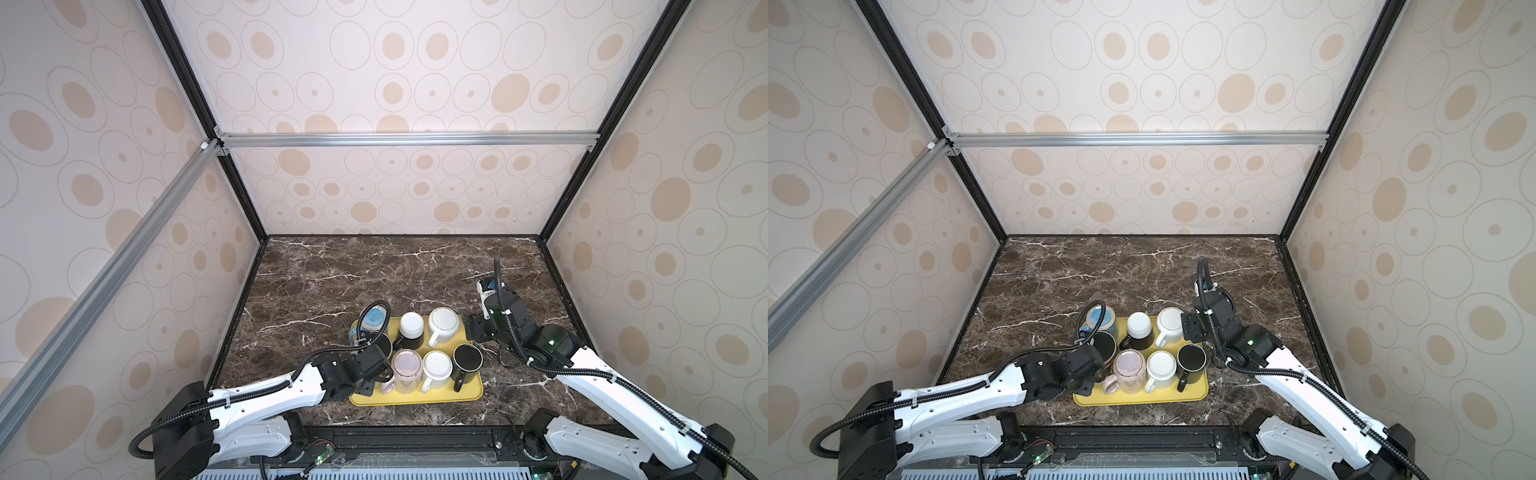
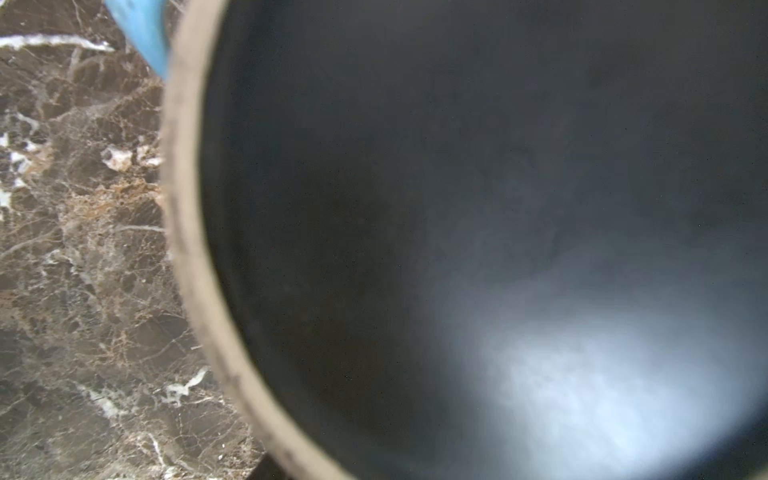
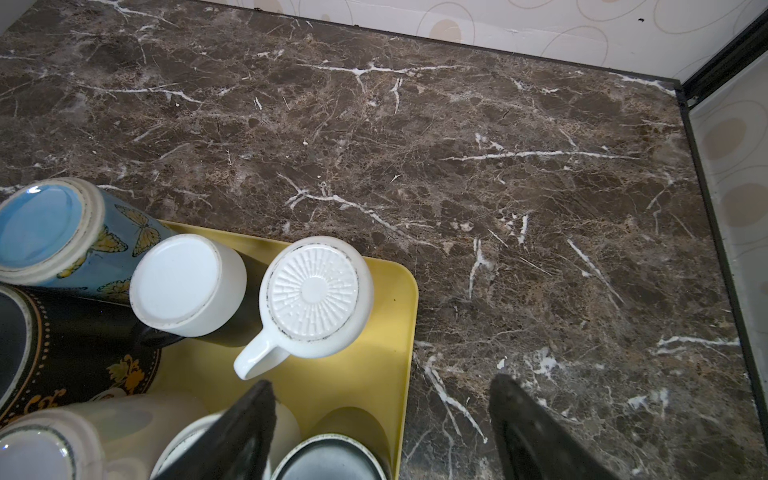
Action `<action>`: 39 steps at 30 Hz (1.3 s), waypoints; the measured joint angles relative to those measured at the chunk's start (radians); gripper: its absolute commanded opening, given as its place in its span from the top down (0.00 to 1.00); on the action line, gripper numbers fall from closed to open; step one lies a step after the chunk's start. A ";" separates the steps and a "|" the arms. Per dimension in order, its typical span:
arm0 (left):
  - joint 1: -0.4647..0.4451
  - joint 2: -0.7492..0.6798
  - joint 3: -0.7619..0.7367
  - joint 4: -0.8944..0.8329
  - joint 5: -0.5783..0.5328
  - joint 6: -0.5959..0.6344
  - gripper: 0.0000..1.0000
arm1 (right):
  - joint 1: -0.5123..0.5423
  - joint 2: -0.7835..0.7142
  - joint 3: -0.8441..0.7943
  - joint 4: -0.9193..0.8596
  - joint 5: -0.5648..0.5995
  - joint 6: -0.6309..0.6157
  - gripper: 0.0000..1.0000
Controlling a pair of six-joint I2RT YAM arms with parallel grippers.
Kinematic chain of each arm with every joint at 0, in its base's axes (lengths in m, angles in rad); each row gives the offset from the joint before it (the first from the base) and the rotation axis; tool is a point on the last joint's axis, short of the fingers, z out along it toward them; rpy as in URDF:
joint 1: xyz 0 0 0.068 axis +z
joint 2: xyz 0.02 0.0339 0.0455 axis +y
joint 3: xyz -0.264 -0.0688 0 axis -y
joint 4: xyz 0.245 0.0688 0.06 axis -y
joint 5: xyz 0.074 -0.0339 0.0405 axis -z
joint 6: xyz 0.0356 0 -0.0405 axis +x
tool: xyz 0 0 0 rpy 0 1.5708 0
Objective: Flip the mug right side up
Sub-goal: 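Lower the left gripper onto the upside-down black skull mug and grasp it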
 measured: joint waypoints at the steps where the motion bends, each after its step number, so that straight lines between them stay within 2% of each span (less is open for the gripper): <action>1: 0.000 0.006 0.000 0.000 -0.003 0.003 0.65 | 0.000 0.000 -0.002 0.002 0.000 0.000 0.18; 5: 0.000 0.023 0.001 0.004 -0.007 0.013 0.72 | 0.000 0.000 -0.002 0.004 -0.001 0.004 0.18; 7: -0.002 0.026 0.004 0.002 -0.008 0.026 0.81 | 0.000 0.000 -0.002 0.004 -0.004 0.008 0.18; 12: -0.008 0.036 0.023 -0.024 -0.017 0.041 0.89 | 0.000 -0.004 -0.003 0.006 -0.012 0.010 0.18; 16: -0.008 0.046 0.035 -0.037 -0.021 0.041 1.00 | 0.000 -0.010 -0.003 0.010 -0.022 0.010 0.19; 28: -0.016 0.010 0.100 -0.137 -0.026 0.065 1.00 | 0.000 -0.047 -0.009 0.010 -0.045 0.019 0.21; 35: -0.021 -0.029 0.215 -0.195 0.008 0.105 1.00 | 0.003 -0.069 -0.008 0.010 -0.064 0.035 0.22; 39: -0.022 -0.031 0.336 -0.282 0.016 0.124 1.00 | 0.009 -0.065 -0.008 0.011 -0.071 0.037 0.22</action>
